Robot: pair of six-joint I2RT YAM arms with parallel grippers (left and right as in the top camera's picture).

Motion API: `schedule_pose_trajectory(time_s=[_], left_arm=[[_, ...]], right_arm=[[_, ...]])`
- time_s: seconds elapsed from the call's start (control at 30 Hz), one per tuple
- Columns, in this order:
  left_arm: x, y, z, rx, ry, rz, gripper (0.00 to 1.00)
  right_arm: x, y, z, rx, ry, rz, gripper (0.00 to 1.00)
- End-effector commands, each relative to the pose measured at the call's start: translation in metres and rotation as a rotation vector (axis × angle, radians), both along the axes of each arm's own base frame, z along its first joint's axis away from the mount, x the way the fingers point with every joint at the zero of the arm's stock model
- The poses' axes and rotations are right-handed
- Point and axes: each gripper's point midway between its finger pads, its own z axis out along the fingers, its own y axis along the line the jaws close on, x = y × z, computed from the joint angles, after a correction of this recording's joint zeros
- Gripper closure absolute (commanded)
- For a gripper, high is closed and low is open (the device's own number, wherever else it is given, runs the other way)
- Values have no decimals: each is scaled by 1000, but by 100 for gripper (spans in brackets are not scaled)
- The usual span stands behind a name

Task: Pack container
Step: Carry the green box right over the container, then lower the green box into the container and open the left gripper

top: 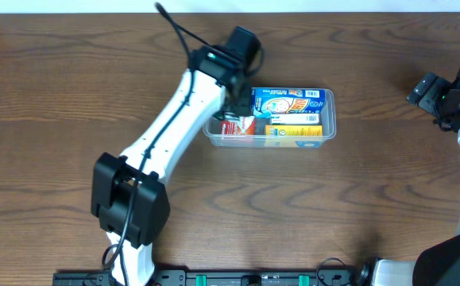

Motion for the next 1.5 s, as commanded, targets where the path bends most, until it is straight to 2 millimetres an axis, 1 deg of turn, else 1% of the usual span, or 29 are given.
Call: schedule_pose_trajectory(time_s=[0.0, 0.1, 0.2, 0.43, 0.53, 0.63, 0.7, 0.8, 0.97, 1.3, 1.33, 1.47], left_arm=[[0, -16, 16, -23, -54, -33, 35], [2, -22, 8, -28, -57, -23, 35], [3, -23, -6, -18, -33, -7, 35], [8, -27, -49, 24, 31, -7, 35], [9, -27, -66, 41, 57, -7, 35], [8, -26, -79, 57, 82, -5, 35], [8, -25, -82, 62, 89, -4, 35], [8, -24, -82, 61, 88, -1, 35], [10, -16, -82, 90, 76, 68, 35], [9, -15, -82, 90, 80, 94, 34], [9, -15, -82, 90, 80, 93, 27], [9, -15, -82, 90, 79, 93, 9]], right_arm=[[0, -4, 3, -2, -8, -21, 1], [0, -4, 3, -2, -9, -21, 1], [0, -4, 3, -2, -9, -21, 1], [0, -4, 3, -2, -8, -21, 1], [0, -4, 3, -2, -8, -21, 1], [0, -4, 3, -2, -8, -21, 1], [0, -4, 3, -2, -9, -21, 1], [0, -3, 3, -2, -8, -21, 1], [0, -4, 3, -2, -8, -21, 1], [0, -4, 3, -2, -8, -21, 1], [0, -4, 3, -2, -8, -21, 1], [0, -3, 3, -1, -9, -21, 1]])
